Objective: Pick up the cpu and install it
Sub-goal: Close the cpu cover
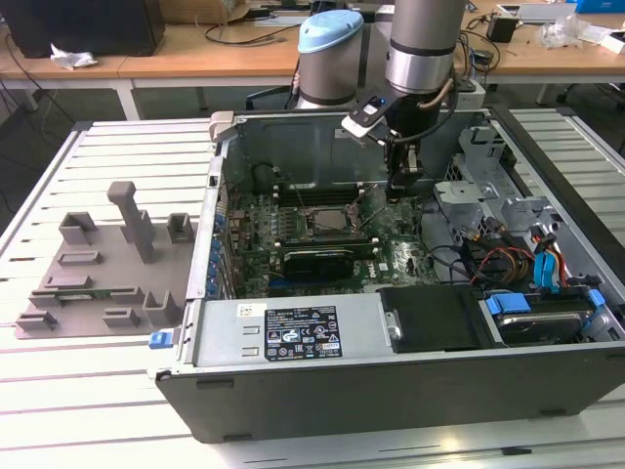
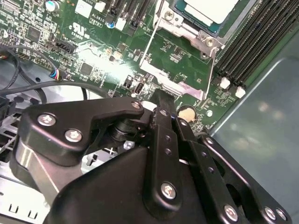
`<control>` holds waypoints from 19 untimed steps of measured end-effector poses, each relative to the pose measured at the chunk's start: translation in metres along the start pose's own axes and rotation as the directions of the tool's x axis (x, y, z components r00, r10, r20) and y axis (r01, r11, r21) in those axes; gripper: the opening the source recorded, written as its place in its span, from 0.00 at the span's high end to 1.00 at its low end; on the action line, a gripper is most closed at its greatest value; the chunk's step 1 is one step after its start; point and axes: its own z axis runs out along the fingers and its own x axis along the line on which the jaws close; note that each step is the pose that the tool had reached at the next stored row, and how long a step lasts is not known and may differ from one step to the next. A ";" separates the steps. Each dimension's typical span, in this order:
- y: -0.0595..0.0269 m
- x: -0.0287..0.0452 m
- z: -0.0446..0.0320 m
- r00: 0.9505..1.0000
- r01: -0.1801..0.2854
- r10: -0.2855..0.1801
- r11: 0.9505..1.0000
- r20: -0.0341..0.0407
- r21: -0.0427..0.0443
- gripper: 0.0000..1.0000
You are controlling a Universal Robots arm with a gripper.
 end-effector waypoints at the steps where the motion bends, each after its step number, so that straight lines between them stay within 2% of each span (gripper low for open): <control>1: 0.0000 0.0000 0.0001 1.000 0.000 0.000 1.000 0.000 0.000 0.89; 5: -0.0061 0.0001 0.0001 1.000 0.000 0.000 1.000 0.000 0.000 0.89; 15: -0.0384 0.0005 0.0002 1.000 -0.002 0.002 1.000 0.000 0.000 0.89; 19: -0.0464 0.0005 0.0003 1.000 -0.003 0.003 1.000 0.000 0.000 0.89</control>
